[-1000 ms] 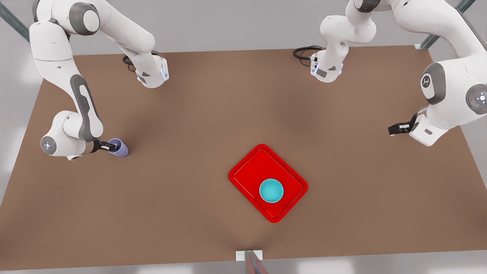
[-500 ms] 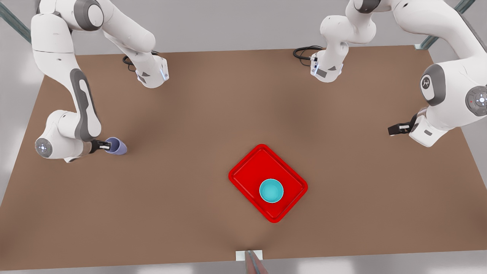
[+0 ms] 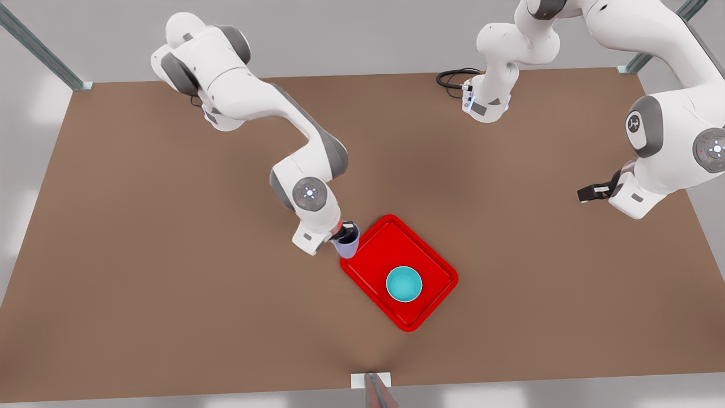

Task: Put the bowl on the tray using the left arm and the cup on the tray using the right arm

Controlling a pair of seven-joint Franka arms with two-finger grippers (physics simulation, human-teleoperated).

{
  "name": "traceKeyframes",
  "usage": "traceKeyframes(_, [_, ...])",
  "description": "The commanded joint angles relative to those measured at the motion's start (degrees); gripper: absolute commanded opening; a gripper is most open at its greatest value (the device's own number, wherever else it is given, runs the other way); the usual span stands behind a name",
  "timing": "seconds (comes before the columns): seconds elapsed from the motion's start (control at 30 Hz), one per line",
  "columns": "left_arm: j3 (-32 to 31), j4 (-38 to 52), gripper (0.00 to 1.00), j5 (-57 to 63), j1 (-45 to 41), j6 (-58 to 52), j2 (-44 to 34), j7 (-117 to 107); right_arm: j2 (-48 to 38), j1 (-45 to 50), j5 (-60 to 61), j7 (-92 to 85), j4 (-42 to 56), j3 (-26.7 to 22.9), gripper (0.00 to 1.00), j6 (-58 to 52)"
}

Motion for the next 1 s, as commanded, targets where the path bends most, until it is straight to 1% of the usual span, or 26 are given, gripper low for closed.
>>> traceKeyframes(0.0, [0.04,0.0,1.0,0.0,0.02,0.0,-0.01,-0.01,0.17,0.28,-0.38,0.13,0.01,-0.02,0.21,0.0])
traceKeyframes(0.07, [0.04,0.0,1.0,0.09,0.02,0.0,-0.01,-0.01,2.02,1.07,2.25,0.75,1.42,-0.11,0.21,0.96])
traceKeyframes(0.23, [0.04,0.0,1.0,0.09,0.02,0.0,-0.01,-0.01,4.74,2.48,2.16,3.03,1.68,-0.2,0.21,5.27])
traceKeyframes(0.27, [0.04,-0.09,1.0,0.09,0.02,-0.09,0.08,-0.01,5.62,4.06,2.16,4.09,2.65,-1.69,0.21,5.8])
traceKeyframes(0.43, [0.04,0.0,1.0,0.09,0.02,-0.09,0.08,-0.01,10.28,6.87,2.08,8.04,3.97,-1.96,0.21,9.93])
traceKeyframes(0.57, [0.04,-0.09,1.0,0.0,0.02,0.0,0.43,-0.01,12.48,6.88,1.9,8.13,3.62,-1.87,0.21,12.74])
traceKeyframes(0.73, [-0.05,0.0,1.0,0.09,0.02,0.0,0.61,-0.01,14.06,6.88,1.9,8.13,3.53,-1.87,0.21,12.92])
traceKeyframes(0.77, [0.04,-0.09,1.0,0.09,0.02,0.0,0.7,-0.01,14.06,6.88,1.9,8.04,3.53,-1.87,0.24,12.92])
traceKeyframes(0.8, [-0.05,0.0,1.0,0.09,0.02,0.0,0.7,-0.01,14.06,6.88,1.9,7.95,3.44,-1.87,0.91,12.92])
traceKeyframes(0.83, [-0.05,-0.09,1.0,0.09,0.02,0.0,0.7,-0.01,14.06,6.88,1.81,8.13,3.0,-1.87,1.0,14.5])
traceKeyframes(0.97, [0.04,-0.09,1.0,0.09,0.02,0.0,0.7,-0.01,13.97,6.79,1.81,7.87,2.91,-1.78,1.0,14.5])
